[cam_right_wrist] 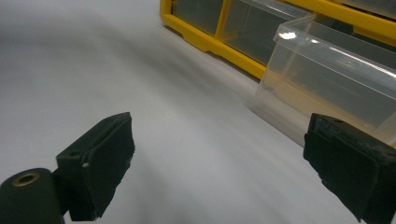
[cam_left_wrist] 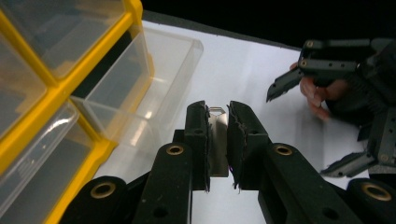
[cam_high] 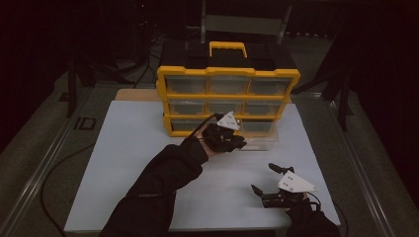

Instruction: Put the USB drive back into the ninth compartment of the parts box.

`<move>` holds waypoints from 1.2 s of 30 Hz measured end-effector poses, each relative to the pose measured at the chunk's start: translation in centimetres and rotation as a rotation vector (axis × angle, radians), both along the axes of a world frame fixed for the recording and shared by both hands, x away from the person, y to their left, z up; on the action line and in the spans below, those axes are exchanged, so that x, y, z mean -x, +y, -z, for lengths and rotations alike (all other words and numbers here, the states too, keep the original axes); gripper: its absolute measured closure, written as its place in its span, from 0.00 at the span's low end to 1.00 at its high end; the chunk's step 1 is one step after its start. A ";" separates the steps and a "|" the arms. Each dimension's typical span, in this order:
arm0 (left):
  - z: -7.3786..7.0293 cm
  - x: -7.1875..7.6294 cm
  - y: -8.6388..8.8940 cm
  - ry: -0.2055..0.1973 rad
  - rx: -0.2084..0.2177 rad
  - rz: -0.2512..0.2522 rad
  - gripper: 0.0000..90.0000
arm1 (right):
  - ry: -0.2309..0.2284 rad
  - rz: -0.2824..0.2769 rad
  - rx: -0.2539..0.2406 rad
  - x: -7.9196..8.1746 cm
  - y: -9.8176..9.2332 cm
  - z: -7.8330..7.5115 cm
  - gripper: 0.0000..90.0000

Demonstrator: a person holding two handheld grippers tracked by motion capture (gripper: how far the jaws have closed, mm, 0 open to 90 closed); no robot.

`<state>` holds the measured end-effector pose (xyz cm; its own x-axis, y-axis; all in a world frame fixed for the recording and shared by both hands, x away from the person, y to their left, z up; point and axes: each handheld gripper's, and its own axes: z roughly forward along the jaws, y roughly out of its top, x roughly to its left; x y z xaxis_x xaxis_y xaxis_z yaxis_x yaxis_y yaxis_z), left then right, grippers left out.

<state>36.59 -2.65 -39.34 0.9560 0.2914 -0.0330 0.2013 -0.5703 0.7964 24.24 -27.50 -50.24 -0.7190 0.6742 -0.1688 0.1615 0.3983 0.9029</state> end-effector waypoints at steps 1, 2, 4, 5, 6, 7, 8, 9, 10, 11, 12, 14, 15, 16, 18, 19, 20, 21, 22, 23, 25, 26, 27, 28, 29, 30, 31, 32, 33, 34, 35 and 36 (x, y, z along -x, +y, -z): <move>-0.1 -0.1 -0.1 -0.001 0.007 -0.004 0.88 | -0.002 -0.001 -0.001 0.0 0.0 0.0 0.09; -0.2 -0.2 -0.2 0.002 0.009 -0.002 0.88 | -0.001 -0.001 0.000 0.0 0.0 0.0 0.09; -0.4 -0.4 -0.5 -0.002 0.013 -0.008 0.88 | -0.002 -0.001 0.002 0.0 0.0 0.0 0.09; -0.5 -0.5 -0.6 -0.004 0.012 -0.008 0.88 | -0.001 -0.002 0.002 0.0 0.0 0.0 0.09; -0.5 -0.5 -0.6 -0.004 0.012 -0.008 0.88 | -0.001 -0.001 0.002 0.0 0.0 0.0 0.09; -0.7 -0.8 -0.9 -0.003 0.015 -0.015 0.88 | -0.001 0.001 0.003 0.0 0.0 0.0 0.09; -0.8 -0.9 -1.0 -0.004 0.016 -0.019 0.88 | -0.001 -0.001 0.001 0.0 0.0 0.0 0.09; -0.9 -1.1 -1.1 -0.002 0.018 -0.019 0.88 | -0.001 -0.001 0.002 0.0 0.0 0.0 0.09; -0.9 -1.2 -1.2 -0.007 0.022 -0.024 0.88 | 0.000 0.002 0.001 0.0 0.0 0.0 0.09; -1.0 -1.3 -1.3 -0.009 0.024 -0.028 0.88 | -0.001 -0.001 0.002 0.0 0.0 0.0 0.09; -1.1 -1.4 -1.3 0.000 0.034 -0.031 0.88 | -0.002 -0.001 0.002 0.0 0.0 0.0 0.09; -1.2 -1.5 -1.5 -0.008 0.033 -0.036 0.88 | -0.003 -0.001 0.002 0.0 0.0 0.0 0.09; -1.2 -1.6 -1.6 -0.008 0.035 -0.042 0.88 | -0.003 -0.002 0.000 0.0 0.0 0.0 0.09; -1.2 -1.7 -1.7 -0.010 0.034 -0.044 0.88 | -0.002 0.001 0.000 0.0 0.0 0.0 0.09; -1.4 -1.8 -1.8 -0.014 0.036 -0.051 0.88 | -0.004 -0.002 0.001 0.0 0.0 0.0 0.09; -1.4 -1.9 -1.9 -0.011 0.045 -0.054 0.88 | -0.004 -0.003 0.003 0.0 0.1 0.0 0.09; -1.5 -1.9 -1.9 -0.009 0.046 -0.058 0.88 | -0.005 -0.003 0.003 0.0 0.1 0.0 0.09; -1.6 -2.0 -2.0 -0.013 0.041 -0.058 0.88 | -0.005 -0.004 0.001 0.0 0.0 0.0 0.09; -1.6 -2.1 -2.1 -0.014 0.038 -0.064 0.88 | -0.005 -0.003 0.001 0.0 0.0 0.0 0.09; -1.7 -2.2 -2.1 -0.014 0.041 -0.071 0.88 | -0.004 -0.001 -0.003 0.0 0.1 0.0 0.09; -1.8 -2.4 -2.3 -0.016 0.043 -0.083 0.88 | 0.000 0.003 -0.007 0.0 0.0 0.0 0.09; -1.8 -2.5 -2.4 -0.019 0.038 -0.089 0.88 | -0.001 0.002 -0.007 -0.1 0.0 0.0 0.09; -1.9 -2.6 -2.5 -0.016 0.041 -0.091 0.88 | -0.001 0.001 -0.006 -0.1 0.0 0.0 0.09; -1.9 -2.6 -2.7 -0.018 0.041 -0.097 0.88 | -0.003 0.002 -0.005 -0.1 0.0 0.0 0.09; -1.9 -2.7 -2.8 -0.024 0.034 -0.101 0.88 | -0.001 0.002 -0.008 0.0 0.1 0.0 0.09; -1.9 -2.8 -3.0 -0.022 0.036 -0.106 0.88 | -0.001 0.001 -0.009 0.0 0.0 -0.1 0.09; -2.0 -2.9 -3.1 -0.024 0.042 -0.113 0.88 | -0.003 0.002 -0.011 0.0 0.0 0.0 0.09; -2.0 -3.0 -3.3 -0.026 0.048 -0.126 0.88 | -0.002 0.002 -0.012 0.0 0.0 0.0 0.09; -2.0 -3.1 -3.4 -0.022 0.051 -0.129 0.88 | -0.003 0.001 -0.013 0.0 0.0 -0.1 0.09; -2.0 -3.1 -3.5 -0.027 0.046 -0.131 0.88 | -0.002 0.001 -0.012 0.0 0.0 -0.1 0.09; -2.0 -3.1 -3.7 -0.035 0.044 -0.134 0.88 | -0.003 0.000 -0.011 0.0 0.0 -0.1 0.09; -2.0 -3.1 -3.9 -0.032 0.039 -0.137 0.88 | -0.004 -0.001 -0.013 0.0 0.0 -0.1 0.09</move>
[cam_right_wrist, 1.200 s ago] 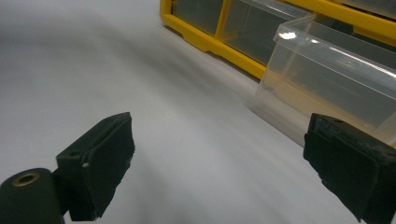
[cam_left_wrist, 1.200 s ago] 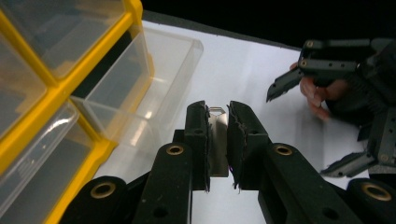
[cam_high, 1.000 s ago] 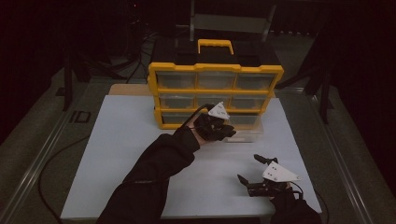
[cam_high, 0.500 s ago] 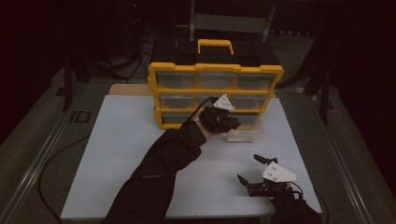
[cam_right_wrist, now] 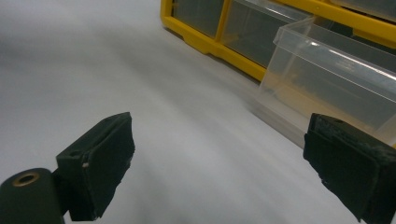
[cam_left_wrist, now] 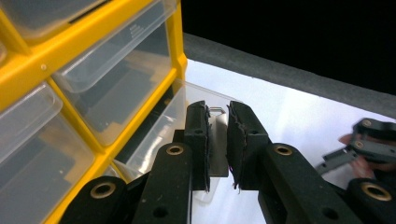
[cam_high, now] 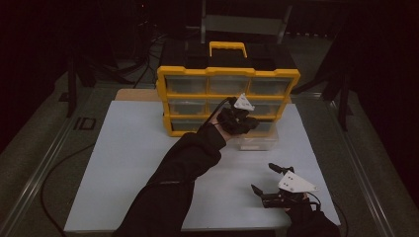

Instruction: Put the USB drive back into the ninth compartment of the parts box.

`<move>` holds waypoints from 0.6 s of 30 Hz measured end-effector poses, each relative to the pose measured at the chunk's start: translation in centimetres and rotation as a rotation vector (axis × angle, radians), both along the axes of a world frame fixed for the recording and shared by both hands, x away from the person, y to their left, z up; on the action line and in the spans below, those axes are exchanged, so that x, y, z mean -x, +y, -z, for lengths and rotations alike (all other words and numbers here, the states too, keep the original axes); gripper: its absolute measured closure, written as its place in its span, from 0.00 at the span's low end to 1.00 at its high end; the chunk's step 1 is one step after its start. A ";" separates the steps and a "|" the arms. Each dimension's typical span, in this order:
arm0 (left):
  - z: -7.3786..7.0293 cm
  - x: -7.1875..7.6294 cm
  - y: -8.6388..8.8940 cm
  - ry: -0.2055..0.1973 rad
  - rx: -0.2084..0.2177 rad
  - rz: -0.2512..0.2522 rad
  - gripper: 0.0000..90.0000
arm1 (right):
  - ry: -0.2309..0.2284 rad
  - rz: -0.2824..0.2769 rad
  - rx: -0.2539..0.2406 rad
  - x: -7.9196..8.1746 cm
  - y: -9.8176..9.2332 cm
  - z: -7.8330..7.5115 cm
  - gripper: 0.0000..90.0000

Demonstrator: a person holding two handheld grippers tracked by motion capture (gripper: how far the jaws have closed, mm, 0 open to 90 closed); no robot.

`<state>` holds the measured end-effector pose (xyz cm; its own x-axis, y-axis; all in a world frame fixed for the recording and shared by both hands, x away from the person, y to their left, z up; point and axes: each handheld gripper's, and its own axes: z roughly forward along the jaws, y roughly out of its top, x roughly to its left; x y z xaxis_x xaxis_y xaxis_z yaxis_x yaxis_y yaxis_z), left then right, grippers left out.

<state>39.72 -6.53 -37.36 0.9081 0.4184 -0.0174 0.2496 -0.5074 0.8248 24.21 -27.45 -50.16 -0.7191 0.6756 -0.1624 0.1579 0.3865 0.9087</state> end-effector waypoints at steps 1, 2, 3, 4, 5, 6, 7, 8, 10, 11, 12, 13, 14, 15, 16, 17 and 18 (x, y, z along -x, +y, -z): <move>0.0 0.0 -0.2 0.000 0.002 -0.004 0.88 | -0.002 -0.001 0.000 0.0 0.0 0.0 0.09; 0.1 0.0 -0.3 -0.001 -0.001 -0.005 0.88 | -0.003 -0.001 0.000 0.0 0.0 0.0 0.09; 0.1 0.0 -0.4 -0.004 0.004 -0.012 0.88 | -0.003 0.000 -0.001 0.0 0.0 0.0 0.09; 0.2 -0.1 -0.5 -0.006 0.002 -0.016 0.88 | -0.001 0.001 -0.001 0.0 -0.1 0.0 0.09; 0.2 -0.2 -0.6 -0.003 0.009 -0.021 0.88 | -0.001 0.002 -0.001 0.0 -0.1 0.0 0.09; 0.3 -0.2 -0.8 -0.010 0.015 -0.030 0.88 | -0.001 0.001 -0.001 0.0 -0.1 0.0 0.09; 0.4 -0.4 -0.9 -0.006 0.020 -0.035 0.88 | -0.001 -0.001 -0.002 0.0 0.0 0.0 0.09; 0.5 -0.4 -1.0 -0.005 0.025 -0.039 0.88 | -0.002 -0.002 -0.001 0.0 0.0 0.0 0.09; 0.5 -0.5 -1.0 -0.013 0.031 -0.049 0.88 | -0.002 -0.003 -0.001 0.0 0.0 0.0 0.09; 0.6 -0.5 -1.0 -0.008 0.039 -0.055 0.88 | -0.003 -0.004 0.000 0.0 0.0 0.0 0.09; 0.6 -0.6 -1.0 -0.012 0.044 -0.064 0.88 | -0.003 -0.004 0.001 0.0 -0.1 0.0 0.09; 0.7 -0.7 -1.0 -0.016 0.045 -0.071 0.88 | -0.003 -0.004 0.000 0.0 -0.1 -0.1 0.09; 0.7 -0.8 -1.0 -0.006 0.054 -0.076 0.88 | -0.002 -0.004 0.000 0.0 -0.1 -0.1 0.09; 0.9 -0.9 -1.0 -0.005 0.060 -0.086 0.88 | -0.005 -0.006 0.000 0.0 -0.1 -0.1 0.09; 1.0 -1.0 -1.1 -0.007 0.060 -0.088 0.88 | -0.004 -0.004 0.000 0.0 -0.1 -0.1 0.09; 1.1 -1.0 -1.2 -0.001 0.061 -0.090 0.88 | -0.003 -0.005 0.000 0.0 -0.1 -0.1 0.09; 1.3 -1.1 -1.3 -0.005 0.057 -0.092 0.88 | -0.004 -0.005 0.000 0.0 -0.1 -0.1 0.09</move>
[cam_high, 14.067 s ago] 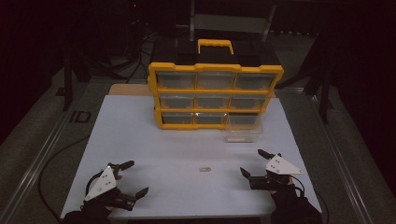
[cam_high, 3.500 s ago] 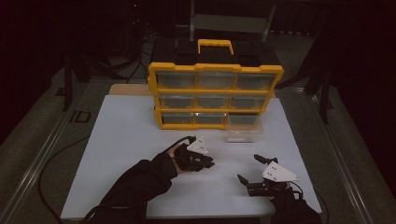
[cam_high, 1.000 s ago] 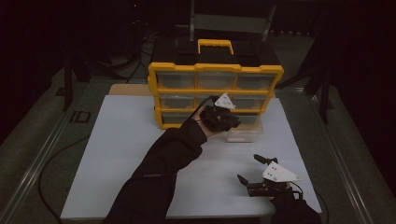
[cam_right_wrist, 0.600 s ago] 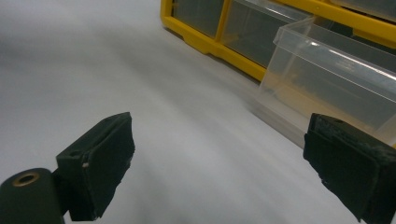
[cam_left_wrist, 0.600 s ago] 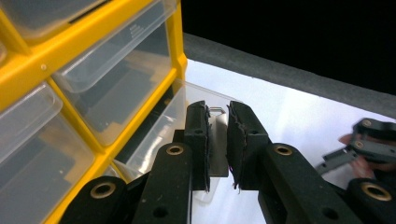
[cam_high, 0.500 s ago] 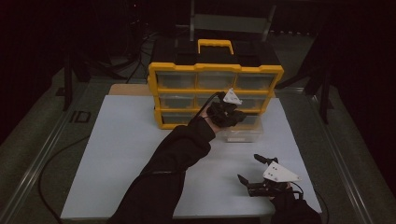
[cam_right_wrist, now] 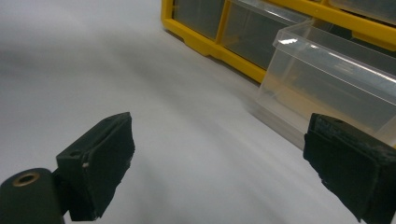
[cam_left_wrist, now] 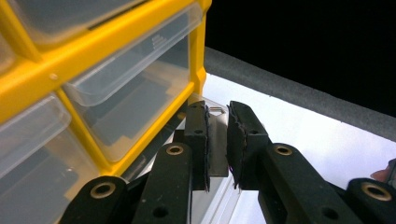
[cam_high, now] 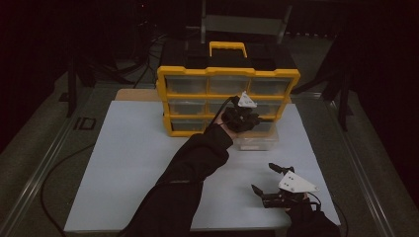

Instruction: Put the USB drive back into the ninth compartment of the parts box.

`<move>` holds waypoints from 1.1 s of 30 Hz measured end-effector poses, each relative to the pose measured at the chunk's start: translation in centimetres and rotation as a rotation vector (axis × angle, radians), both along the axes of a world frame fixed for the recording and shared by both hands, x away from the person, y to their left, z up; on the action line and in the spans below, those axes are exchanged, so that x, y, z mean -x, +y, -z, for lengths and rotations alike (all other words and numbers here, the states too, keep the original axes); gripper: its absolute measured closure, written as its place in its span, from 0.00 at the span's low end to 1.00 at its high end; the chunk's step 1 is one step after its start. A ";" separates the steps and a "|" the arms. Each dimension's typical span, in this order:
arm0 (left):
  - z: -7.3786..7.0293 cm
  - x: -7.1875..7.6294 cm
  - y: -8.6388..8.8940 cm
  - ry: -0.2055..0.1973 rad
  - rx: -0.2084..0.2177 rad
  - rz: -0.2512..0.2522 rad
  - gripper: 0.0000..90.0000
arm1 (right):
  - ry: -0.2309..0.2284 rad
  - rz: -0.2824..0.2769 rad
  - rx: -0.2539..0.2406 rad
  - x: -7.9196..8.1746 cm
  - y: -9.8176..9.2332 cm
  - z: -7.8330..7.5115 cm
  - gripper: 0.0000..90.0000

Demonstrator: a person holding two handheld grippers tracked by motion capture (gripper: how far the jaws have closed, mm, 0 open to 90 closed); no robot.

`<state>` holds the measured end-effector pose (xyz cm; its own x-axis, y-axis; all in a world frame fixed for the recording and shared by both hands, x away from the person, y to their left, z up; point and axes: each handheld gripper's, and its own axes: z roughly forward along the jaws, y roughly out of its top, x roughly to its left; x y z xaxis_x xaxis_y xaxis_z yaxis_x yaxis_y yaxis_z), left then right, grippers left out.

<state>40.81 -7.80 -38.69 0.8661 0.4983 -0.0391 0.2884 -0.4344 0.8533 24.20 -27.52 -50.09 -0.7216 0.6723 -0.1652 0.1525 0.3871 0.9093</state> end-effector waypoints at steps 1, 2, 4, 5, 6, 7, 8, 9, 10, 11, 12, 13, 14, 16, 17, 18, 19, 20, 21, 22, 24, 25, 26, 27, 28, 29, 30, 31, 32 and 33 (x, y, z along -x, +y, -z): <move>0.2 -0.1 -0.1 0.004 0.003 -0.004 0.88 | 0.000 0.000 0.000 0.0 0.0 0.0 0.09; 0.3 -0.1 -0.2 0.004 -0.001 -0.004 0.88 | 0.000 0.000 0.000 0.0 0.0 0.0 0.09; 0.7 -0.2 -0.3 0.006 -0.003 -0.007 0.88 | -0.003 0.001 0.000 0.0 0.0 0.0 0.09; 0.9 -0.3 -0.3 0.011 0.000 -0.008 0.88 | -0.003 0.000 0.000 0.0 0.0 0.0 0.09; 1.1 -0.4 -0.4 0.012 0.001 -0.013 0.88 | -0.003 0.000 0.001 0.0 0.0 0.0 0.09; 1.3 -0.5 -0.4 0.011 0.001 -0.016 0.88 | -0.002 -0.001 0.000 0.0 0.0 0.0 0.09; 1.5 -0.6 -0.4 0.021 0.007 -0.021 0.88 | 0.001 -0.002 -0.002 0.0 0.0 0.0 0.09; 1.7 -0.7 -0.4 0.025 0.008 -0.025 0.88 | 0.001 -0.001 -0.002 0.0 0.0 0.0 0.09; 1.9 -0.8 -0.4 0.025 0.006 -0.026 0.88 | 0.000 -0.001 -0.002 0.0 0.0 0.0 0.09; 2.1 -0.8 -0.5 0.028 0.005 -0.029 0.88 | -0.001 -0.001 -0.004 0.0 0.0 0.0 0.09; 2.1 -0.8 -0.5 0.028 0.005 -0.029 0.88 | -0.001 -0.001 -0.004 0.0 0.0 0.0 0.09; 2.3 -0.9 -0.5 0.033 0.009 -0.031 0.88 | -0.002 -0.001 -0.005 0.0 0.0 -0.1 0.09; 2.5 -0.9 -0.6 0.038 0.010 -0.031 0.88 | -0.001 -0.001 -0.004 0.0 0.0 0.0 0.09; 2.9 -0.9 -0.7 0.034 0.003 -0.035 0.88 | 0.000 -0.003 -0.004 0.0 0.0 0.0 0.09; 3.0 -1.0 -0.8 0.040 0.005 -0.034 0.88 | -0.001 -0.003 -0.003 0.0 0.0 0.0 0.09; 3.1 -1.0 -0.9 0.036 0.002 -0.038 0.88 | -0.002 -0.003 -0.005 0.0 0.0 -0.1 0.09; 3.2 -1.0 -0.9 0.037 0.001 -0.039 0.88 | -0.004 -0.003 -0.003 0.0 0.0 -0.1 0.09; 3.4 -1.1 -1.0 0.038 0.000 -0.042 0.88 | -0.005 -0.003 -0.003 0.0 0.0 -0.1 0.09; 3.5 -1.0 -1.0 0.030 0.000 -0.045 0.88 | -0.005 -0.004 -0.004 0.0 0.0 -0.1 0.09; 3.6 -1.1 -1.0 0.039 0.011 -0.045 0.88 | -0.003 -0.004 -0.004 0.0 0.0 -0.1 0.09; 3.9 -1.1 -0.8 0.039 0.036 -0.039 0.88 | -0.001 -0.005 -0.005 0.0 0.0 0.0 0.09; 4.0 -1.1 -0.8 0.042 0.034 -0.042 0.88 | -0.001 -0.008 -0.005 0.0 0.0 0.0 0.09; 4.1 -1.1 -0.8 0.048 0.030 -0.044 0.88 | 0.001 -0.009 -0.005 0.0 0.0 0.0 0.09; 4.1 -1.1 -0.8 0.054 0.018 -0.049 0.88 | 0.000 -0.009 -0.005 0.0 -0.1 0.0 0.09; 4.2 -1.1 -0.8 0.055 0.010 -0.051 0.88 | 0.002 -0.009 -0.005 0.0 -0.1 0.0 0.09; 4.3 -1.1 -0.8 0.061 0.007 -0.049 0.88 | 0.004 -0.011 -0.004 0.0 -0.1 0.0 0.09; 4.4 -1.2 -0.8 0.060 0.003 -0.052 0.88 | 0.004 -0.011 -0.004 0.0 -0.1 0.0 0.09; 4.4 -1.2 -0.8 0.062 0.002 -0.057 0.88 | 0.004 -0.011 -0.003 0.0 -0.1 0.0 0.09; 4.5 -1.3 -0.8 0.066 -0.003 -0.056 0.88 | 0.004 -0.010 -0.003 0.0 0.0 0.0 0.09; 4.6 -1.3 -0.8 0.061 -0.014 -0.053 0.88 | 0.004 -0.011 -0.003 0.0 0.0 0.0 0.09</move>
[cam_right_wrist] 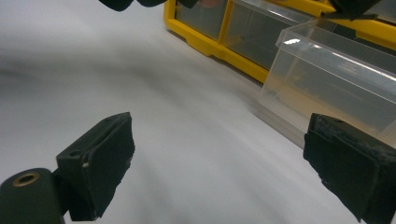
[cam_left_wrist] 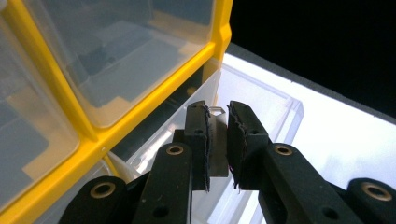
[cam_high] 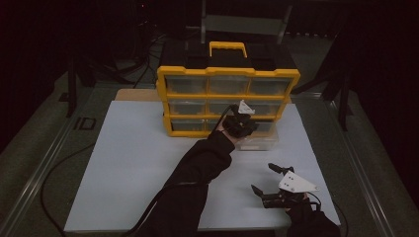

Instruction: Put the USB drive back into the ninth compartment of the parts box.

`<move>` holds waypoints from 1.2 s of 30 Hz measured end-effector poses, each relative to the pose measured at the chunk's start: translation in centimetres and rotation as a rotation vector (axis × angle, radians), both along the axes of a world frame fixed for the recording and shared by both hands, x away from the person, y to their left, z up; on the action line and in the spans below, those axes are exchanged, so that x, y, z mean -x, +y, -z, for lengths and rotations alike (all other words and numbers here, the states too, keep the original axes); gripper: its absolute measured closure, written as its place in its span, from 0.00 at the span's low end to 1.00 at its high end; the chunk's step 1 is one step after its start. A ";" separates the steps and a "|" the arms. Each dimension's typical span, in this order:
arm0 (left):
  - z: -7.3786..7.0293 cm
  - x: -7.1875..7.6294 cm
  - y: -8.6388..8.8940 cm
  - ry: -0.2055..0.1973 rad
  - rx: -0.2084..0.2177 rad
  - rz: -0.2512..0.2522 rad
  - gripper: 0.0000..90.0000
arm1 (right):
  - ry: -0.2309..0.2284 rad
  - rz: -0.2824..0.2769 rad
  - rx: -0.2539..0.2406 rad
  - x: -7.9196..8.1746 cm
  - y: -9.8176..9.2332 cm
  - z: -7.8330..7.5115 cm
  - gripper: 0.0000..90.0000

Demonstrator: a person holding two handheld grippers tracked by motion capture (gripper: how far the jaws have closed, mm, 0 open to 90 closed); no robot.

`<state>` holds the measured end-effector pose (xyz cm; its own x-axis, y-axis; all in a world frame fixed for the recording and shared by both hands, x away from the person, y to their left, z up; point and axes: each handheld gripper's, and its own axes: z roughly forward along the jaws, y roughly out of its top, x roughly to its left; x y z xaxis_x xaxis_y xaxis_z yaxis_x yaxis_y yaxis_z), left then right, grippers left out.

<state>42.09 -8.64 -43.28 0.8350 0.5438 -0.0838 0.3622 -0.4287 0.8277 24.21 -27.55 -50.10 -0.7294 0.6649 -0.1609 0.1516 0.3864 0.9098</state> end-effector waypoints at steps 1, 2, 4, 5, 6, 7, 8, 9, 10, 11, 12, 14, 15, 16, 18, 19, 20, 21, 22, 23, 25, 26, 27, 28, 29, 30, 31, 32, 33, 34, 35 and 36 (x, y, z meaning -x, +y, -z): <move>0.1 0.0 0.0 -0.003 -0.005 -0.002 0.88 | 0.000 0.001 0.000 0.0 0.0 0.0 0.09; 0.2 0.0 0.0 0.006 -0.001 0.005 0.88 | 0.001 0.001 0.000 0.0 0.0 0.0 0.09; 0.4 0.0 0.0 -0.005 -0.014 0.000 0.88 | 0.001 0.001 0.000 0.0 0.0 0.0 0.09; 0.5 0.0 -0.1 0.013 -0.008 0.003 0.88 | 0.002 0.002 -0.001 0.0 -0.1 0.0 0.09; 0.6 0.0 -0.1 0.015 -0.015 0.008 0.88 | 0.002 0.003 -0.002 0.0 -0.1 0.0 0.09; 0.6 0.1 -0.2 0.009 -0.024 0.009 0.88 | 0.002 0.003 -0.001 0.0 -0.1 0.0 0.09; 0.7 0.1 -0.3 0.011 -0.034 0.010 0.88 | 0.001 0.002 -0.002 0.0 -0.1 0.0 0.09; 0.7 0.1 -0.3 0.011 -0.034 0.010 0.88 | 0.001 0.002 -0.002 0.0 -0.1 0.0 0.09; 0.8 0.2 -0.5 0.016 -0.046 0.018 0.88 | 0.001 0.002 -0.003 0.0 0.0 0.0 0.09; 0.8 0.2 -0.6 0.020 -0.049 0.017 0.88 | 0.002 0.000 0.001 0.0 0.0 0.0 0.09; 0.8 0.3 -0.7 0.014 -0.060 0.017 0.88 | 0.001 0.001 0.001 0.0 0.0 0.0 0.09; 0.6 0.3 -0.8 0.014 -0.057 0.010 0.88 | 0.001 0.000 0.003 0.0 0.0 0.0 0.09; 0.5 0.4 -0.8 0.007 -0.069 0.007 0.87 | 0.000 0.000 0.003 0.0 0.0 0.0 0.09; 0.4 0.4 -0.7 0.008 -0.063 0.007 0.87 | 0.000 0.001 0.001 0.0 0.0 0.0 0.09; 0.2 0.4 -0.6 0.006 -0.067 -0.009 0.79 | 0.002 0.000 0.000 0.0 -0.1 0.0 0.09; 0.2 0.3 -0.6 0.016 -0.066 -0.005 0.72 | 0.002 0.000 -0.001 0.0 -0.1 0.0 0.09; 0.1 0.3 -0.5 0.011 -0.068 -0.012 0.67 | 0.003 0.000 0.000 0.0 0.0 0.0 0.09; 0.0 0.4 -0.5 0.010 -0.065 -0.019 0.63 | 0.002 -0.001 0.001 0.0 0.0 0.0 0.09; -0.1 0.4 -0.4 0.020 -0.055 -0.014 0.59 | 0.001 0.000 0.001 0.0 0.0 0.0 0.09; -0.2 0.5 -0.3 0.017 -0.058 -0.018 0.54 | 0.001 0.000 0.000 0.0 0.0 0.0 0.09; -0.3 0.6 -0.2 0.023 -0.053 -0.007 0.46 | 0.003 0.001 -0.001 0.0 0.0 0.0 0.09; -0.4 0.7 -0.2 0.020 -0.062 -0.013 0.40 | 0.003 0.000 0.000 0.0 0.0 0.0 0.09; -0.4 0.8 -0.2 0.021 -0.060 -0.005 0.34 | 0.003 -0.001 0.001 0.0 0.0 0.0 0.09; -0.5 1.0 -0.2 0.019 -0.071 -0.002 0.31 | 0.002 0.000 0.001 0.0 0.0 0.0 0.09; -0.6 1.1 -0.1 0.011 -0.073 -0.008 0.26 | 0.002 -0.001 -0.001 0.0 0.0 0.0 0.09; -0.7 1.2 0.0 0.013 -0.062 0.005 0.22 | 0.002 0.000 0.000 0.0 0.0 0.0 0.09; -0.7 1.3 0.0 0.011 -0.068 0.002 0.19 | 0.002 0.000 0.001 0.0 0.0 0.0 0.09; -0.8 1.4 0.2 0.016 -0.067 0.009 0.15 | 0.003 0.000 0.001 0.0 0.0 0.0 0.09; -0.8 1.4 0.4 0.026 -0.064 0.017 0.12 | 0.002 0.001 0.001 0.0 0.0 0.0 0.09; -0.8 1.3 0.6 0.032 -0.058 0.036 0.08 | 0.002 0.003 0.001 0.0 0.0 0.0 0.09; -0.8 1.4 0.8 0.039 -0.051 0.051 0.00 | 0.003 0.003 0.001 0.0 0.0 0.0 0.09; -0.8 1.4 1.0 0.037 -0.053 0.060 0.00 | 0.003 0.002 0.002 0.0 0.0 0.0 0.09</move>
<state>40.68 -7.61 -42.46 0.8629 0.4977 -0.0874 0.3647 -0.4936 0.7896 24.25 -27.55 -50.15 -0.7283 0.6664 -0.1597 0.1553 0.3876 0.9087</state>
